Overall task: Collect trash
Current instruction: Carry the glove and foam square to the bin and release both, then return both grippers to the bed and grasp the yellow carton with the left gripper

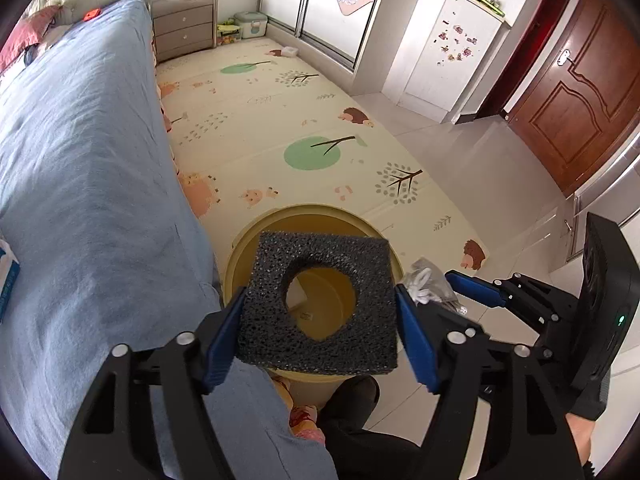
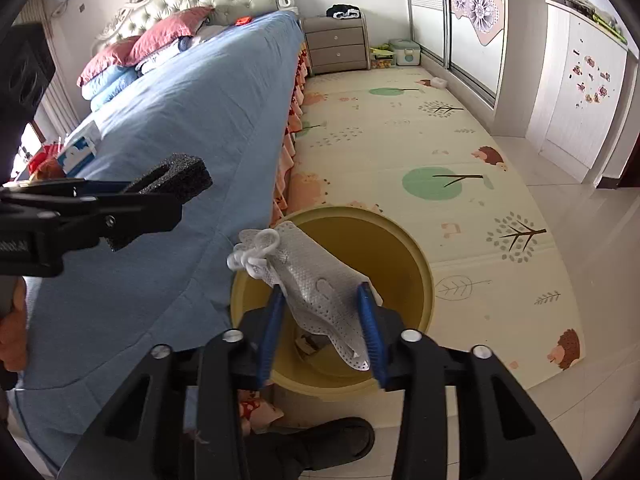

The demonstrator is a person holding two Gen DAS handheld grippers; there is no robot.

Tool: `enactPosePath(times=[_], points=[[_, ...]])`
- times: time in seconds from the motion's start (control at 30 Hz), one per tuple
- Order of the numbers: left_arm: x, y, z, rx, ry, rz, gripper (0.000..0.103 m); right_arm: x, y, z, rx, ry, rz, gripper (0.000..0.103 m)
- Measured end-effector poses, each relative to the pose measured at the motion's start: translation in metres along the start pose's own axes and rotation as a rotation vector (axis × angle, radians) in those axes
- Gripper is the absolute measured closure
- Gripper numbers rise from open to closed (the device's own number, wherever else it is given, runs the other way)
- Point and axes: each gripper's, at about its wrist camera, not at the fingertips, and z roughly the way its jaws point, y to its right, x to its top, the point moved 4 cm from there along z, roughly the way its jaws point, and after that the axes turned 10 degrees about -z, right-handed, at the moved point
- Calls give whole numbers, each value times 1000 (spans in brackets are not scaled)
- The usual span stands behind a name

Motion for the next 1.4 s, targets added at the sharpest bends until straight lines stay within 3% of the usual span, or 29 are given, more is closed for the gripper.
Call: enactPosePath(times=[0.03,0.07,0.2,0.47,0.7,0.97,1.4], points=[[2,0,4,1,-6,-4,7,-1,1,4,-27,-6,-1,36],[4,-1,6,7,-6,-10,5,-1,0,5,-47,-1,0,36],[1,-5,11,11,-35,-20,5,-6,3,7,-11,2,24,36],[-5,-3,-10,0,20,9,5,-8,5,-16,24,22,61,36],[-20,-15,-41,4,69,18,5,5,-20,-42,31,62,10,36],[-45,-68,-106,75,186,14,5,30,-74,-70,108,122,-76,36],[-79,-202,-202,253,310,-84,5,74,-223,-75,288,151,-254,35]])
